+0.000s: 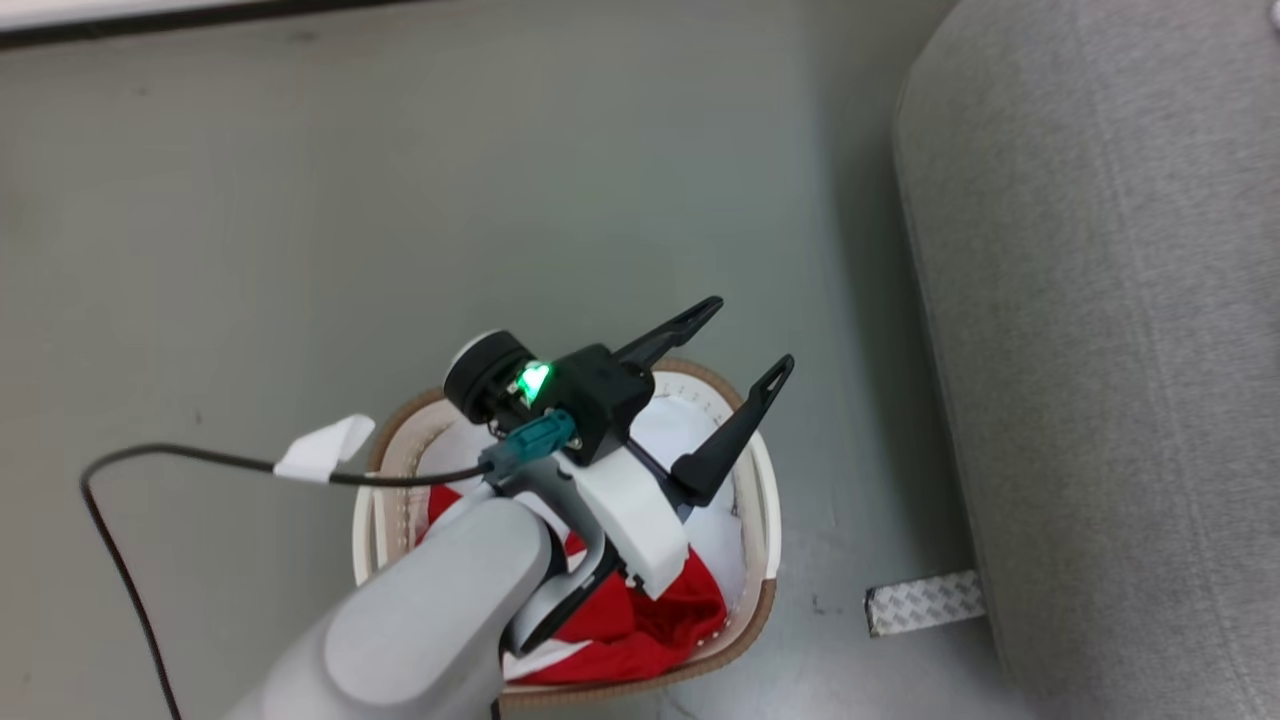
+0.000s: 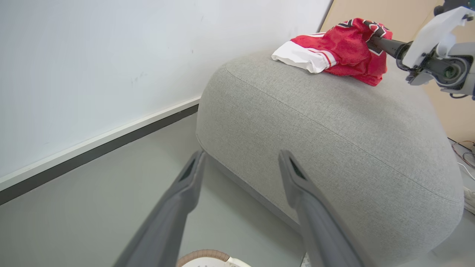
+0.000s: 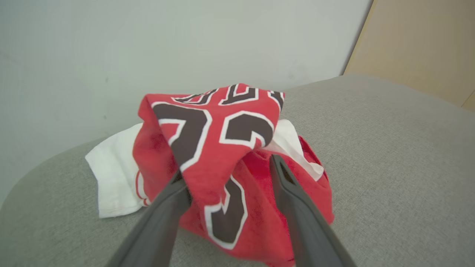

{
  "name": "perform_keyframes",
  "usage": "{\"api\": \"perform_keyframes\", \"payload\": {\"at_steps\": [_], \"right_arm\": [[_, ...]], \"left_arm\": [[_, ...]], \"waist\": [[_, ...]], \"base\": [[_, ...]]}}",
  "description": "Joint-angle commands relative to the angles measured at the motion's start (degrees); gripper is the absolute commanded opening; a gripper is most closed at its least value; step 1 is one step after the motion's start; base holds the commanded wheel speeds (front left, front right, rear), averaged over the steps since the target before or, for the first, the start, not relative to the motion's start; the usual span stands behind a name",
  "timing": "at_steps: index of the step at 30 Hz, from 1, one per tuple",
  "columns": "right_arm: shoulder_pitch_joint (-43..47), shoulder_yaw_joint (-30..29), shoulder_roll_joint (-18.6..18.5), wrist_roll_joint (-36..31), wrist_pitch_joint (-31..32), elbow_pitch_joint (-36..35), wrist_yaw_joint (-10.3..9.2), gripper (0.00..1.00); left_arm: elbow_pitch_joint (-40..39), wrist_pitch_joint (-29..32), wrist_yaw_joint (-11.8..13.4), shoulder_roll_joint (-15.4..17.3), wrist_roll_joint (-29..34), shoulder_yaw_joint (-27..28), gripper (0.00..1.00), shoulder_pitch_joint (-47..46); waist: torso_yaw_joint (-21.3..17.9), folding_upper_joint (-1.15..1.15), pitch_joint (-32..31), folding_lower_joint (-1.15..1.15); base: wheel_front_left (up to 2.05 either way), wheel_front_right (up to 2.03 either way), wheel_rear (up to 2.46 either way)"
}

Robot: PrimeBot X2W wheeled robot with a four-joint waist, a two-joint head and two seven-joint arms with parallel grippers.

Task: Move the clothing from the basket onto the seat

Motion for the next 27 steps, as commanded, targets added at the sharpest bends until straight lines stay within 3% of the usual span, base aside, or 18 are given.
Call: {"api": "perform_keyframes", "payload": {"at_steps": [1, 7, 11, 21, 27], "right_arm": [[1.7, 0.0, 0.8, -0.6, -0.4, -2.3, -0.14, 1.00], [13.2, 1.5, 5.1, -5.3, -0.4, -19.7, -0.14, 1.00], [21.5, 5.1, 9.9, -7.4, -0.3, -29.9, -0.14, 1.00], [35.8, 14.7, 14.2, -8.1, -0.4, -39.3, -0.15, 1.00], [41.3, 18.9, 16.0, -6.1, -0.4, -39.9, -0.14, 1.00]], "left_arm": [[0.3, -0.9, 0.3, 0.4, -0.7, 0.2, 1.00, 1.2], [1.4, -5.0, 3.1, 0.3, -2.4, 2.3, 1.00, 5.8], [2.9, -7.6, 5.9, 0.9, -3.8, 5.1, 1.00, 10.1], [3.2, -9.0, 10.1, 2.8, -3.3, 13.2, 1.00, 20.3], [0.2, -9.0, 11.1, 1.2, 0.6, 21.4, 1.00, 29.1]], "waist": [[-0.9, 0.00, -2.6, -0.01], [-0.5, 0.00, -9.2, -0.01], [0.3, 0.00, -14.0, -0.01], [4.3, 0.00, -22.9, -0.01], [6.4, 0.00, -26.6, -0.01]], "base": [[0.00, 0.00, 0.00], [0.00, 0.00, 0.00], [0.00, 0.00, 0.00], [0.00, 0.00, 0.00], [0.00, 0.00, 0.00]]}}
